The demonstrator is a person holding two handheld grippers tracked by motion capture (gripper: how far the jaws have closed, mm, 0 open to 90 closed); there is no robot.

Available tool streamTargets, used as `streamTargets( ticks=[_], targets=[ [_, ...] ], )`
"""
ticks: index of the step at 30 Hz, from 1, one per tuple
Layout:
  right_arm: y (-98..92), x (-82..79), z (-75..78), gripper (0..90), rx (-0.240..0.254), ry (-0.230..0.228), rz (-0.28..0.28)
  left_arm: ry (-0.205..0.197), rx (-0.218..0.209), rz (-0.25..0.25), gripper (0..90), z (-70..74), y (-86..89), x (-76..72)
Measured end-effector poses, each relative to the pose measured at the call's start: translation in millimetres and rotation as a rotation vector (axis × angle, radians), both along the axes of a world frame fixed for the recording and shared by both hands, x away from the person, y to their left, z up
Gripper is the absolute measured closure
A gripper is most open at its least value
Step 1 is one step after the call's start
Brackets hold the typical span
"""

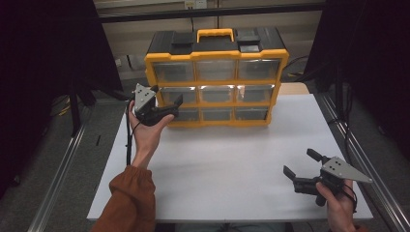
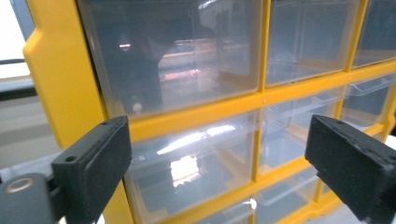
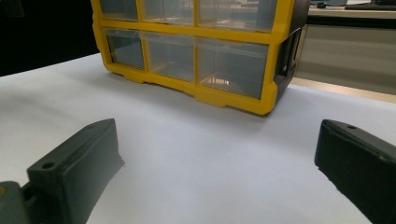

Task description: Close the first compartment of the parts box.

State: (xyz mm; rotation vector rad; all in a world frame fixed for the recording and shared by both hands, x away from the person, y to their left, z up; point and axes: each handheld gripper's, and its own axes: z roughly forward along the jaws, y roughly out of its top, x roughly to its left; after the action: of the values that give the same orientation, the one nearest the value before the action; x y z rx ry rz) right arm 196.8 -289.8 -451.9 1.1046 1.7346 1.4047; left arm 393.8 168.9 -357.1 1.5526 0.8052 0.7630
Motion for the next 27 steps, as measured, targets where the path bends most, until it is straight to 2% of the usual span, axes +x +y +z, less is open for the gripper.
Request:
streamTargets(
  ticks=[1,4,8,10,11,14,16,20,22,23,25,27],
  targets=[
    [0.0,0.0,0.0,0.0,0.000,-0.001,0.000,0.001,-0.010,-0.001,4.4,-1.9,0.8,-1.3],
    [0.0,-0.1,0.0,0.0,0.000,0.001,0.000,0.010,-0.001,-0.002,1.6,-7.6,2.2,-6.0],
    [-0.1,0.3,-0.2,0.0,0.000,0.002,0.000,0.048,-0.028,-0.027,1.6,-16.3,3.9,-12.7],
    [-0.1,0.3,-0.3,0.0,-0.002,0.002,0.002,0.059,-0.016,-0.026,1.8,-21.1,4.4,-17.6],
    [-0.1,0.3,-0.3,0.0,-0.002,0.001,0.003,0.059,-0.038,-0.026,1.8,-24.4,3.3,-20.1],
    [-0.1,0.1,-0.3,0.0,-0.002,0.002,0.000,0.089,-0.006,-0.004,1.7,-34.7,6.0,-27.1],
    [0.0,0.1,-0.4,0.0,0.000,0.004,0.001,0.124,-0.020,0.002,1.9,-43.6,8.7,-30.1],
    [0.2,0.6,-0.4,0.0,-0.001,0.006,0.000,0.134,0.009,0.013,2.4,-60.6,14.3,-36.6],
    [0.5,0.5,-0.5,0.0,0.000,0.007,-0.001,0.154,-0.006,-0.007,2.4,-66.5,19.0,-38.9],
    [0.5,0.5,-0.4,0.0,0.000,0.006,0.000,0.157,-0.045,-0.005,2.4,-68.8,19.3,-40.7],
    [0.5,0.5,-0.3,0.0,0.000,0.004,0.000,0.164,-0.037,-0.011,2.7,-70.4,23.9,-45.0],
    [0.0,0.1,-0.3,0.0,-0.002,0.003,0.008,0.153,-0.038,-0.018,2.7,-72.2,26.8,-50.0]
  ],
)
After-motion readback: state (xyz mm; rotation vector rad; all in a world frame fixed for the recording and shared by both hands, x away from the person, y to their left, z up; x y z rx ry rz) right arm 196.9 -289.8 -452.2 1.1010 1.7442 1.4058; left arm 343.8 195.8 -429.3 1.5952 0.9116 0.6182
